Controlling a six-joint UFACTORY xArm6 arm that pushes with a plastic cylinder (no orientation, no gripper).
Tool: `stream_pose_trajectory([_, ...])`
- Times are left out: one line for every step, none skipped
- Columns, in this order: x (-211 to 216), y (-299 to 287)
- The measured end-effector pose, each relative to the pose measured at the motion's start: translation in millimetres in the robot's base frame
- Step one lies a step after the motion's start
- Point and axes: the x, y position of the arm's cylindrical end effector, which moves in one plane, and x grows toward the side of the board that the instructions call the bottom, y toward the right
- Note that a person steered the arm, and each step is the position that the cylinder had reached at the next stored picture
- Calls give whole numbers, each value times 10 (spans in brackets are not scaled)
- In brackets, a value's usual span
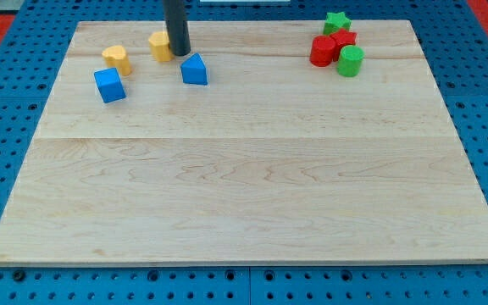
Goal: Push yellow hexagon to the center left
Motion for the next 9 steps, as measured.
stream_pose_trajectory([-349,113])
stream_pose_trajectory([-357,-244])
stream_pose_trajectory([-57,-508])
stream_pose_trajectory([370,-508])
stream_pose_trajectory([827,-482])
stream_pose_trajectory([1382,-483])
stream_pose_trajectory([1732,-480])
stream_pose_trajectory([1496,-455])
stream_pose_trajectory([1383,-929])
